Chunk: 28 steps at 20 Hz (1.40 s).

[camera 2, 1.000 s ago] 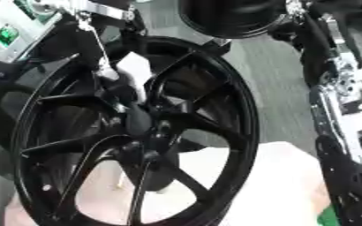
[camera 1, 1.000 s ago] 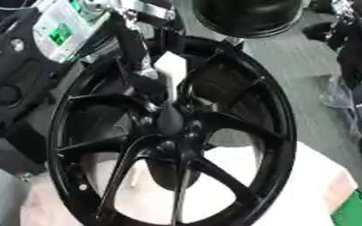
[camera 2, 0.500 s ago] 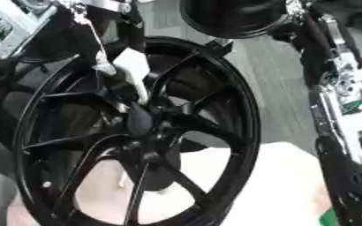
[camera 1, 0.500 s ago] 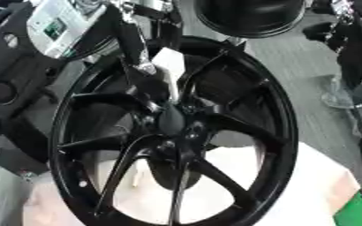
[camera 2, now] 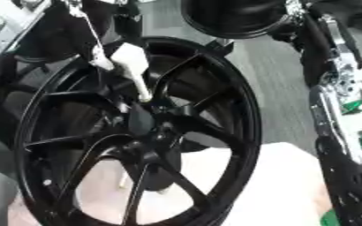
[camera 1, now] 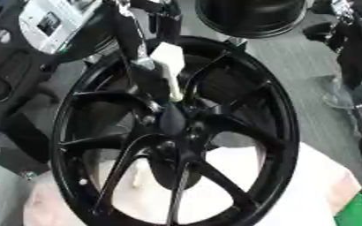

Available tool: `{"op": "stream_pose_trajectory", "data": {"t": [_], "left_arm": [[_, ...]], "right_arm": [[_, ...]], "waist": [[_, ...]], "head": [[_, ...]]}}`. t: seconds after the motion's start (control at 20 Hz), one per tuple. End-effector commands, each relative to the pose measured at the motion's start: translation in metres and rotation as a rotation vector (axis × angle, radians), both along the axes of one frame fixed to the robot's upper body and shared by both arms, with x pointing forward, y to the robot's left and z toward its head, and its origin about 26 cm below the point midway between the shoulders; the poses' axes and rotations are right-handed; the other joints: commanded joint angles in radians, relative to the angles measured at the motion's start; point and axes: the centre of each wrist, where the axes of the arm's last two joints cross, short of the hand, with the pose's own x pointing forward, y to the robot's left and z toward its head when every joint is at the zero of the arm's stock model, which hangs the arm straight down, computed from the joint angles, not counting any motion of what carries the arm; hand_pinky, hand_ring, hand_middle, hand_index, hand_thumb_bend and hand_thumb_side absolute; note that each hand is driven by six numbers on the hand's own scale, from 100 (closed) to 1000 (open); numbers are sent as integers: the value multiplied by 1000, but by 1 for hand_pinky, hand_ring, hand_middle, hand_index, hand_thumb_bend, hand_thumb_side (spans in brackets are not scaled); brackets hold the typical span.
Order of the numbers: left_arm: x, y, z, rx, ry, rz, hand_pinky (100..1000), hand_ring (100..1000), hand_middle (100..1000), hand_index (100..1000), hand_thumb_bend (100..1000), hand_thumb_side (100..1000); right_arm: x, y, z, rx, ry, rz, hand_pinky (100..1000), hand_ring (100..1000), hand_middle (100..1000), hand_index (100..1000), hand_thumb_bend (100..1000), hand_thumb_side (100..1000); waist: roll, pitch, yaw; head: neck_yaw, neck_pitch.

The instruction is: Pull the pin out of the wheel hub.

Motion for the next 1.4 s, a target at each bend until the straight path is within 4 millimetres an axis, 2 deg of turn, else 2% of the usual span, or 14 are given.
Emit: {"op": "stream_pose_trajectory", "data": {"t": [0.05, 0.6, 0.95, 1.4], "left_arm": [[-8, 9, 23, -36, -49, 11, 687, 600, 469, 428, 457, 100], [-17, 16, 37, -84, -90, 16, 688, 596, 467, 427, 469, 100], [-25, 22, 45, -105, -124, 23, 690, 597, 468, 428, 498, 100], [-36, 39, 61, -147, -161, 35, 693, 598, 469, 432, 524, 100]], "right_arm": [[-3, -1, 9, -11, -30, -1, 739, 588, 732, 718, 100, 591], [-3, -2, 8, -14, -26, -5, 739, 589, 731, 718, 100, 591], [-3, -7, 5, -23, -18, -20, 740, 589, 732, 719, 100, 590], [-3, -13, -1, -38, 0, -41, 739, 589, 731, 719, 100, 592]], "waist": [[-4, -29, 1], [-2, -33, 6], [3, -43, 17], [9, -55, 38]], "head": [[0, -11], [-2, -4], [-6, 17], [-16, 26]]}}
